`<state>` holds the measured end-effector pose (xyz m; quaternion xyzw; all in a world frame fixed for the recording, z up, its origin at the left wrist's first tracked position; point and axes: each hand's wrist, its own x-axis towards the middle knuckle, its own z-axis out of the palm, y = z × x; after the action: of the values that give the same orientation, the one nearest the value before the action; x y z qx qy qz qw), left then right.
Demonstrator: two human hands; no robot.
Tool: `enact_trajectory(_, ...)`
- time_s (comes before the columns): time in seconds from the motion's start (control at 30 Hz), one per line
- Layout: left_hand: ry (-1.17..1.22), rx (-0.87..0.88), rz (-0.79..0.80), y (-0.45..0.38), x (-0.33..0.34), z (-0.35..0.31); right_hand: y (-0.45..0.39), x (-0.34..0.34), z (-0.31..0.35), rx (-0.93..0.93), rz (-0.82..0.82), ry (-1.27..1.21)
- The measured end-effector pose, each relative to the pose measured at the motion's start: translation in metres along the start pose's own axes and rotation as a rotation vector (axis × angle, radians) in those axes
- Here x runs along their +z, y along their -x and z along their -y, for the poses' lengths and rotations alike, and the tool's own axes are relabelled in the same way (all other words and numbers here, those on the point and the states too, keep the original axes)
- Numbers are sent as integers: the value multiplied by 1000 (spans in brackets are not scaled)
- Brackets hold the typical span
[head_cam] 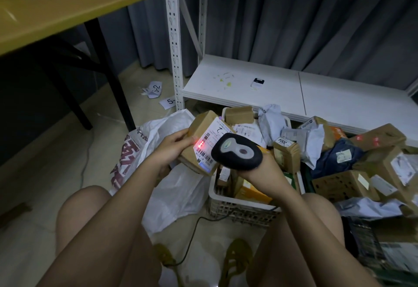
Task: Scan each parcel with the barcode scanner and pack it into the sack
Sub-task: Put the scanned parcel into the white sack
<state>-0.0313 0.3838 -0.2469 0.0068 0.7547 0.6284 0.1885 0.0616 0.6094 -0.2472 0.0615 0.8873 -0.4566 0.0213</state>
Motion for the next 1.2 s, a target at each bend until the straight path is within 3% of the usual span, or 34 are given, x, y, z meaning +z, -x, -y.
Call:
enact_trajectory(0.27,25,2,-10,2,1,2,-1,-2,4,-3,-3,5)
enact_trajectory(0.43,76,-7,-34,6,-9,6,-1,4,7,-4,-32,-118)
enact_trajectory(0.7,440,-13,-449,25,-53,35,-28,39,18,135,-145,-459)
enact_trajectory(0.83,394,-87,-583,30,-72,54,-63,73,15,248,-172,-498)
enact_trajectory(1.2,-11,-262,-394,0,-70,82,-128,130,9,335,-185,-213)
